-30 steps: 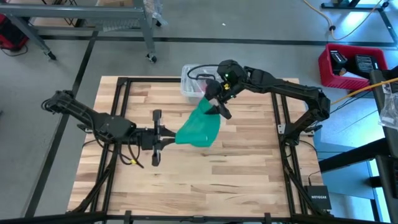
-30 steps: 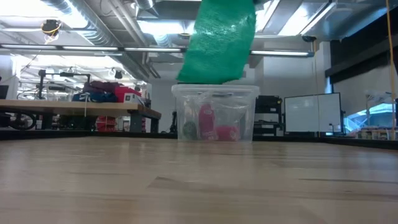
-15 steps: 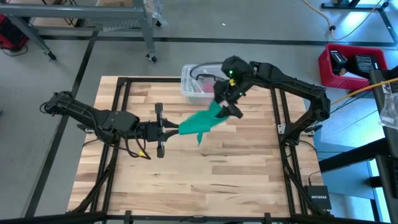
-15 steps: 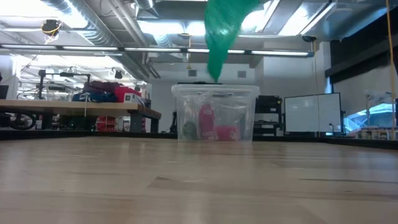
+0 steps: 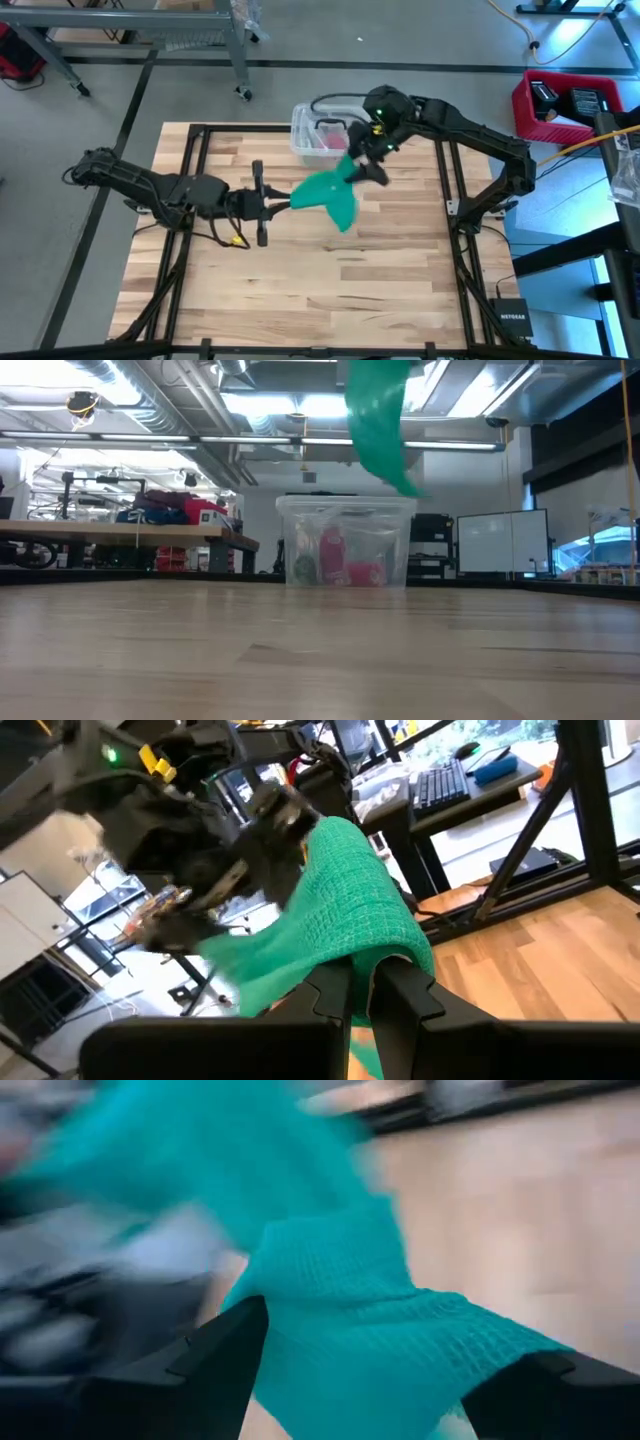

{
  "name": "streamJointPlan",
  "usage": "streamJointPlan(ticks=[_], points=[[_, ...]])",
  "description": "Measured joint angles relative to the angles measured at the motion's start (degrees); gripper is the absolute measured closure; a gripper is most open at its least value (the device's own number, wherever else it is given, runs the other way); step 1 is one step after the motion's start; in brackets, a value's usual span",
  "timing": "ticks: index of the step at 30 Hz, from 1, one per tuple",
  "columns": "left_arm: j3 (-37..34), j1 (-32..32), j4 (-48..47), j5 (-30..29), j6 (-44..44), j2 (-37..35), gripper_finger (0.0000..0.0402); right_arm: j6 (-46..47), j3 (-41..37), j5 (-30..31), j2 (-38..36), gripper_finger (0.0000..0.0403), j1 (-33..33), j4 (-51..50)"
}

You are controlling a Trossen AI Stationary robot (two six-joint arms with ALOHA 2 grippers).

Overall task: Roll bandage
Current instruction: Roll the green bandage

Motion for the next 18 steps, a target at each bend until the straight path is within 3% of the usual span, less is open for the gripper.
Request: streamJointPlan(ticks=[2,4,11,15,18], points=[[0.0,0.0,0.0,0.1,0.1,0.0,0.0384,-3.3,0.0,-11.0,0.6,0.0111,0.0,-4.8],[0.0,0.0,0.0,0.1,0.1,0.0,0.0384,-7.0,0.0,-10.6,0.9,0.0111,0.1,-5.5],[0.0,0.1,0.0,-0.2,-0.1,0.0,0.0384,-5.0,0.0,25.4,-1.6,0.0111,2.1,3.0],[0.0,0.6,-0.1,-0.2,-0.9,0.0,0.0384,-7.9,3.9,29.5,-2.0,0.0111,2.1,-0.1],[0.0,1.2,-0.6,-0.3,-1.3,0.0,0.0384,-10.2,6.6,36.2,-2.1,0.0111,2.5,-2.8]])
